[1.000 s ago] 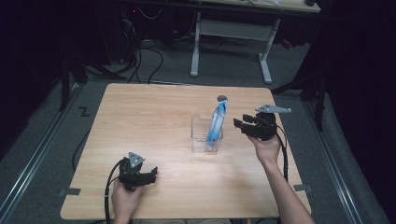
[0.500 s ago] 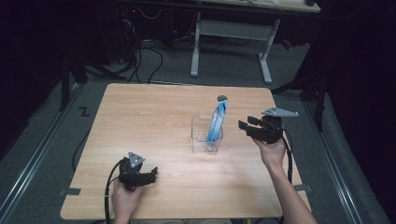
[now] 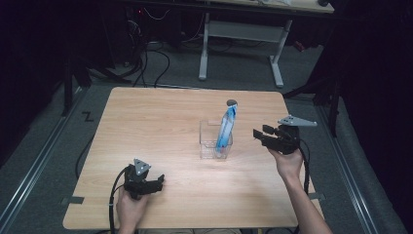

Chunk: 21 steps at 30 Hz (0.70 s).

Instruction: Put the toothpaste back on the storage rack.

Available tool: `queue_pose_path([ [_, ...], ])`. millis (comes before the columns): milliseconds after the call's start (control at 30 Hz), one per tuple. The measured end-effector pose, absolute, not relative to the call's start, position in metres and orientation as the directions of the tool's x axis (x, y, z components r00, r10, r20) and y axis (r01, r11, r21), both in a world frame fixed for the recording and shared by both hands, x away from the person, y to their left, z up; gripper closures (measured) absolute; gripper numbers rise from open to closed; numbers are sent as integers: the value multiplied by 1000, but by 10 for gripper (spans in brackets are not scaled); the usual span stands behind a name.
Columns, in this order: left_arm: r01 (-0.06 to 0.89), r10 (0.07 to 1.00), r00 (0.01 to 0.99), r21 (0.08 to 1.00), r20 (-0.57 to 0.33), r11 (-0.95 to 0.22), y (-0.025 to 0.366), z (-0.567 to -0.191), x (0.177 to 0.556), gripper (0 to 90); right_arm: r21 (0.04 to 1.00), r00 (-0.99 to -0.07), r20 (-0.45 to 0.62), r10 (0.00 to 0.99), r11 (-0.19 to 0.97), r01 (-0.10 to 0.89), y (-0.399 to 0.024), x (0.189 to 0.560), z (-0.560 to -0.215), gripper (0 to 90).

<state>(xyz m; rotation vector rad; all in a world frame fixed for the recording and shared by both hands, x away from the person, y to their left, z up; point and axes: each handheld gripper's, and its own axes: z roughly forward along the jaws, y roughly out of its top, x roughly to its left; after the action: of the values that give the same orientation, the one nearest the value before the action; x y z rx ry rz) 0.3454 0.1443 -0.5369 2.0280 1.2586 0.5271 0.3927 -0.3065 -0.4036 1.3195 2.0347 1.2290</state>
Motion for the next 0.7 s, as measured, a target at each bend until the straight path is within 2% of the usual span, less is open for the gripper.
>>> queue_pose_path([
  [700,616,893,449,729,-15,-298,144,-537,345,152,853,-448,141,883,121,507,-319,375,-410,503],
])
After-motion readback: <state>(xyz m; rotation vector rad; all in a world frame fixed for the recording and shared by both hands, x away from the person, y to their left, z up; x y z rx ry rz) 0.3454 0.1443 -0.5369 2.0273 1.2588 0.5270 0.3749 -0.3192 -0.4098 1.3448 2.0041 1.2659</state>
